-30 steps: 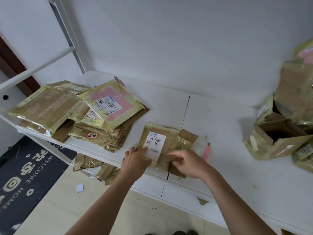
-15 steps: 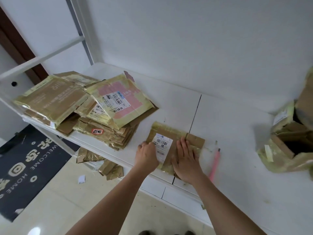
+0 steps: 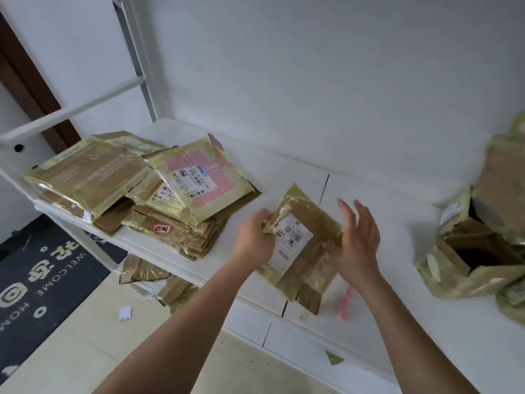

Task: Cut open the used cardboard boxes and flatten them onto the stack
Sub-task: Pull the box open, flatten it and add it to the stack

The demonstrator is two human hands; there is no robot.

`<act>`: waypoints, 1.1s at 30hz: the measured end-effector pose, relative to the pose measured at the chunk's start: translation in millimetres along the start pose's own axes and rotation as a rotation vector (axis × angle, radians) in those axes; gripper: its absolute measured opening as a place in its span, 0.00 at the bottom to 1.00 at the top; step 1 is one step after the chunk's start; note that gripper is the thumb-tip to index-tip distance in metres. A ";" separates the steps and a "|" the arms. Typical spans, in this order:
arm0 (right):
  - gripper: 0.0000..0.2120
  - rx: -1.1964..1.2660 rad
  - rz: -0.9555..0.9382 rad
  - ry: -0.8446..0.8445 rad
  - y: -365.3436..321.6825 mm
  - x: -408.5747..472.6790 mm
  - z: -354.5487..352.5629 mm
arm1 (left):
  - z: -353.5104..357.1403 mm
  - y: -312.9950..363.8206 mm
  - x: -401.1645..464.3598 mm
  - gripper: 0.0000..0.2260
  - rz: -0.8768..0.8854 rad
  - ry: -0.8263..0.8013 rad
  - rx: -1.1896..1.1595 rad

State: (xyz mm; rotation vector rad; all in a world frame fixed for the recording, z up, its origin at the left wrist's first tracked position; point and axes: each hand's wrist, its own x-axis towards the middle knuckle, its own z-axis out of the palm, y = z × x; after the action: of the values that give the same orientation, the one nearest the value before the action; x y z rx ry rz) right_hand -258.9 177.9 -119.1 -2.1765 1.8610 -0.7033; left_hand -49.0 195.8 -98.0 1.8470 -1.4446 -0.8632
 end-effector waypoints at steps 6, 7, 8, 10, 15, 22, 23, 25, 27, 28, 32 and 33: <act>0.16 0.419 0.083 -0.294 -14.6 26.6 -28.6 | -59.7 15.3 5.6 0.11 0.244 0.038 0.075; 0.13 0.436 0.054 -0.273 -19.9 29.5 -28.8 | -71.2 14.4 7.4 0.10 0.256 0.051 0.039; 0.11 0.447 0.020 -0.246 -26.8 33.2 -28.8 | -82.9 13.1 9.7 0.09 0.258 0.098 -0.003; 0.12 0.510 -0.007 -0.190 -41.2 40.4 -28.0 | -107.2 6.7 19.1 0.12 0.197 0.306 -0.054; 0.05 0.985 0.289 -0.054 -73.9 58.9 -11.6 | -150.0 -26.8 40.6 0.17 -0.325 0.513 -0.160; 0.03 1.263 0.625 -0.194 -137.9 82.7 42.5 | -143.7 -76.6 64.3 0.14 -0.589 0.297 -0.749; 0.03 1.270 0.661 -0.222 -146.7 83.9 52.5 | -143.6 -81.6 65.1 0.13 -0.601 0.287 -0.807; 0.07 1.252 0.730 -0.254 -162.3 82.8 71.9 | -143.3 -90.5 64.1 0.12 -0.631 0.250 -0.983; 0.19 1.105 0.759 -0.267 -171.7 80.6 89.7 | -142.3 -98.7 61.0 0.12 -0.635 0.199 -1.161; 0.24 1.022 0.758 -0.276 -174.9 79.7 95.8 | -141.5 -102.0 58.7 0.13 -0.619 0.166 -1.216; 0.24 1.024 0.668 -0.268 -190.8 80.8 101.4 | -144.0 -108.7 52.3 0.17 -0.491 0.124 -1.387; 0.22 1.046 0.625 -0.272 -195.5 83.1 100.5 | -146.2 -107.9 51.6 0.17 -0.462 0.111 -1.420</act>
State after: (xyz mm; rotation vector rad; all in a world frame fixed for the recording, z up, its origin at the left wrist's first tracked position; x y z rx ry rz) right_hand -32.0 119.3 -101.5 -0.9219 1.3894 -0.8819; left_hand 139.0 179.0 -104.8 1.0060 -0.0614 -1.4244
